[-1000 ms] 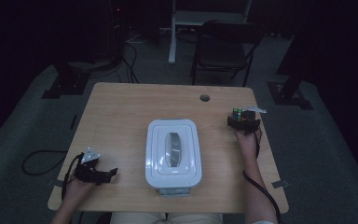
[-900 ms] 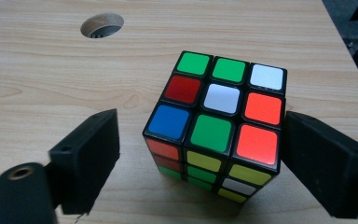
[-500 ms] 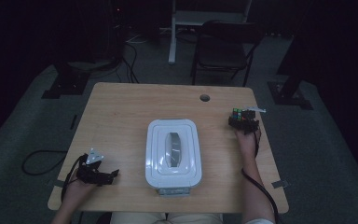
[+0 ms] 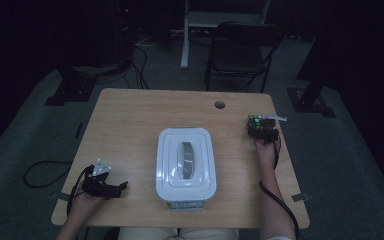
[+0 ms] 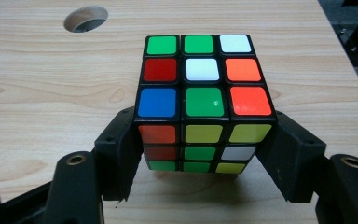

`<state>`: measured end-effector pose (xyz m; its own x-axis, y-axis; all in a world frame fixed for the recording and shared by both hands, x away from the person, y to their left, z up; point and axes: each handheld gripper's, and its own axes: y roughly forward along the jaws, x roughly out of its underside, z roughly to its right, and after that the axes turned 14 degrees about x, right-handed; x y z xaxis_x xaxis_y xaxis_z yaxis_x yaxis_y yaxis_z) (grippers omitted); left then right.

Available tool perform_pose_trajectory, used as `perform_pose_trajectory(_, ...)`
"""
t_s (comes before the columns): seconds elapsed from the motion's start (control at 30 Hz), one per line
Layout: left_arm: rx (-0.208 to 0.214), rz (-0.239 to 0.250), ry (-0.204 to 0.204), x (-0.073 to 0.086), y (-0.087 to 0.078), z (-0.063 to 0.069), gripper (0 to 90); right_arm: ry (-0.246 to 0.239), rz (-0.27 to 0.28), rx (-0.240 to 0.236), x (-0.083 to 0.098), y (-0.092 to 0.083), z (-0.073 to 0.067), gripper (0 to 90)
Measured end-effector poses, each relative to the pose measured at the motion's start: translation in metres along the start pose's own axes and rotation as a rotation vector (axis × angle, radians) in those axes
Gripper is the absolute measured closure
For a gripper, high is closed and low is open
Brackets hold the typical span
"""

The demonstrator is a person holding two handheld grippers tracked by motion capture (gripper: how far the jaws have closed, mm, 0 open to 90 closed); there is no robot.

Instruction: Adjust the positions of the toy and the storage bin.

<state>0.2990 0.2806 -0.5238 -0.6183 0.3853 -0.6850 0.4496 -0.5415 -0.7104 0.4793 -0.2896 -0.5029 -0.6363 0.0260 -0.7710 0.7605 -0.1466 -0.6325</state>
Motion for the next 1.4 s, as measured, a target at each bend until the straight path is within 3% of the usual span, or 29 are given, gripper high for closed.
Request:
perform_pose_trajectory(0.3, 0.0, 0.0, 0.0, 0.0, 0.0, 0.0, 2.2, -0.019, 0.021, -0.025, 0.002, -0.014, 0.002, 34.1)
perform_pose_trajectory(0.63, 0.0, 0.0, 0.001, 0.0, 0.0, 0.0, 2.2, -0.055, 0.066, -0.053, 0.006, -0.042, 0.009, 34.0)
perform_pose_trajectory(0.83, 0.001, 0.0, 0.001, 0.0, 0.0, 0.0, 2.2, -0.064, 0.089, -0.071, 0.017, -0.058, 0.012, 34.1)
perform_pose_trajectory(0.97, 0.001, 0.0, 0.002, 0.0, 0.0, 0.0, 2.2, -0.093, 0.091, -0.091, 0.033, -0.073, 0.016, 34.1)
perform_pose_trajectory(1.4, 0.003, -0.001, 0.004, 0.0, 0.0, 0.0, 2.2, -0.096, 0.113, -0.121, 0.062, -0.114, 0.036, 34.1)
